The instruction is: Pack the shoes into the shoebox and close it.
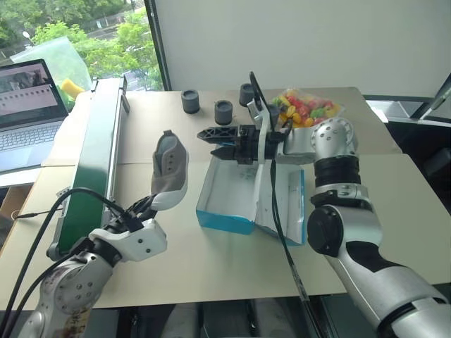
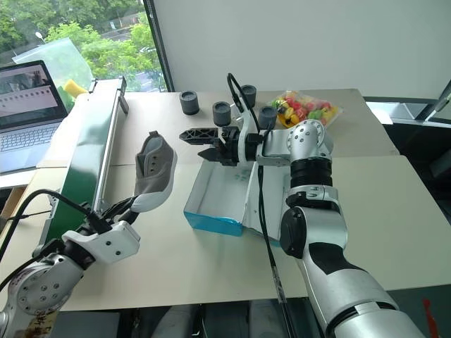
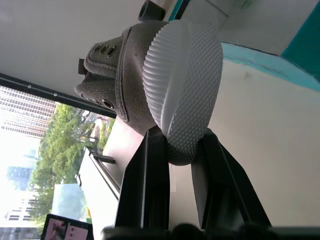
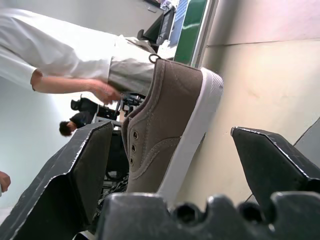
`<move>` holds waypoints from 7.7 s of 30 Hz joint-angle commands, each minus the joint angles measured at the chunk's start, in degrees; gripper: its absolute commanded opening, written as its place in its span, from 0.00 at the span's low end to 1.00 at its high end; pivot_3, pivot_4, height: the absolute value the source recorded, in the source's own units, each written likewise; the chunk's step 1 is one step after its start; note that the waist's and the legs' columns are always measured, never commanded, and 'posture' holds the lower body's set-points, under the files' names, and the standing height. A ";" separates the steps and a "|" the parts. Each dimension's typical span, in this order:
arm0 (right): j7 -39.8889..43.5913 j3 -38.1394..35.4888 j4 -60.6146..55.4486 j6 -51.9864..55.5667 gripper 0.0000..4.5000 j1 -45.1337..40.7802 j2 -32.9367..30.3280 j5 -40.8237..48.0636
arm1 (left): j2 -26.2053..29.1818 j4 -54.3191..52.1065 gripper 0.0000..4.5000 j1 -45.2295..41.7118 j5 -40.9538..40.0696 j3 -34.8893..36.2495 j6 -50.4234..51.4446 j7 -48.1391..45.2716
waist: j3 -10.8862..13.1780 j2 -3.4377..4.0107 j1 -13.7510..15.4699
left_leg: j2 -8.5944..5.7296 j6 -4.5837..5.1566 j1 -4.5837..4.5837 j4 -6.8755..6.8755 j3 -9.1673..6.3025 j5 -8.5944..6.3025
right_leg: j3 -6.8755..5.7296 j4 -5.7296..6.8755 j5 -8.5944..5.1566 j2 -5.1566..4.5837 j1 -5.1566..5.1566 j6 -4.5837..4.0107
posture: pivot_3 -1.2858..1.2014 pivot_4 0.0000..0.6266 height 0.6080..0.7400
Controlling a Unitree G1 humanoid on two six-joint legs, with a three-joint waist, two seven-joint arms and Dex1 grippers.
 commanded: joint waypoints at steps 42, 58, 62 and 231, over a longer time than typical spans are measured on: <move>-16.95 -22.37 -1.65 3.89 0.14 -3.58 13.72 7.73 | -10.92 -3.22 0.64 -8.24 -11.79 -0.98 8.07 -6.92 | -0.01 0.01 -0.07 | 0.01 0.00 0.00 0.04 -0.03 0.00 | -0.02 0.12 0.01 0.03 0.02 0.00 | 0.52 0.24 1.00; -33.02 -22.67 -7.09 -4.46 0.14 -2.33 8.04 5.84 | -11.45 -6.63 0.64 -19.07 -65.61 20.74 50.23 -12.01 | -0.02 0.00 -1.05 | 0.00 0.00 0.11 0.21 -0.14 0.01 | -0.09 0.12 0.05 0.12 0.28 0.08 | 0.52 0.24 1.00; -38.06 -18.01 -10.38 0.00 0.14 -0.73 5.32 0.77 | -1.59 -1.19 0.64 -19.30 -71.98 24.75 51.74 -17.93 | -0.01 0.00 -1.31 | -0.02 0.01 0.14 0.22 -0.15 0.01 | -0.09 0.10 0.05 0.10 0.32 0.08 | 0.52 0.24 1.00; 4.13 33.17 -47.70 -39.15 1.00 29.24 4.26 -28.91 | -17.80 18.62 0.62 -30.44 -28.25 13.36 19.96 30.86 | -0.06 -0.25 0.54 | -0.05 -0.09 0.68 0.07 -0.62 -0.01 | -0.04 -0.15 0.07 -0.06 0.68 0.08 | 0.52 0.24 1.00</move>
